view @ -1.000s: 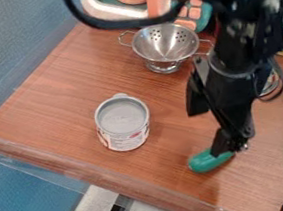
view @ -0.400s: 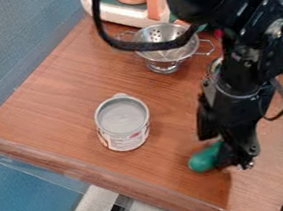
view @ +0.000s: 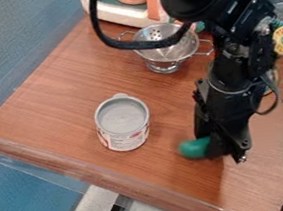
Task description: TAKE THE GREEN OBJECT AND PUT IT INSIDE THE SILVER BASKET
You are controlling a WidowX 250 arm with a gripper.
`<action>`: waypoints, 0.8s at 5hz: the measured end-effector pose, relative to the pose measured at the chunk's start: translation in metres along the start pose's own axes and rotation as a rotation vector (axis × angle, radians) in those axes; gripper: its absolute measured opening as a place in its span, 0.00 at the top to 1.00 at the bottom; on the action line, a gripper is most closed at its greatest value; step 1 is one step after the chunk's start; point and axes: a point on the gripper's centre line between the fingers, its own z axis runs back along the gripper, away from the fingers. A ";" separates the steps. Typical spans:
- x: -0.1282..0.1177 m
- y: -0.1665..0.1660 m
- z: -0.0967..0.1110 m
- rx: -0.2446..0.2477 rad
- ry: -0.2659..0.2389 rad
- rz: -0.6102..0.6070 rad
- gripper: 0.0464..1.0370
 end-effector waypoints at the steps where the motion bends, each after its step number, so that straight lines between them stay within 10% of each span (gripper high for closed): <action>1: 0.003 0.022 0.015 0.042 -0.034 -0.042 0.64; 4: 0.037 0.113 0.094 0.144 -0.185 -0.041 0.64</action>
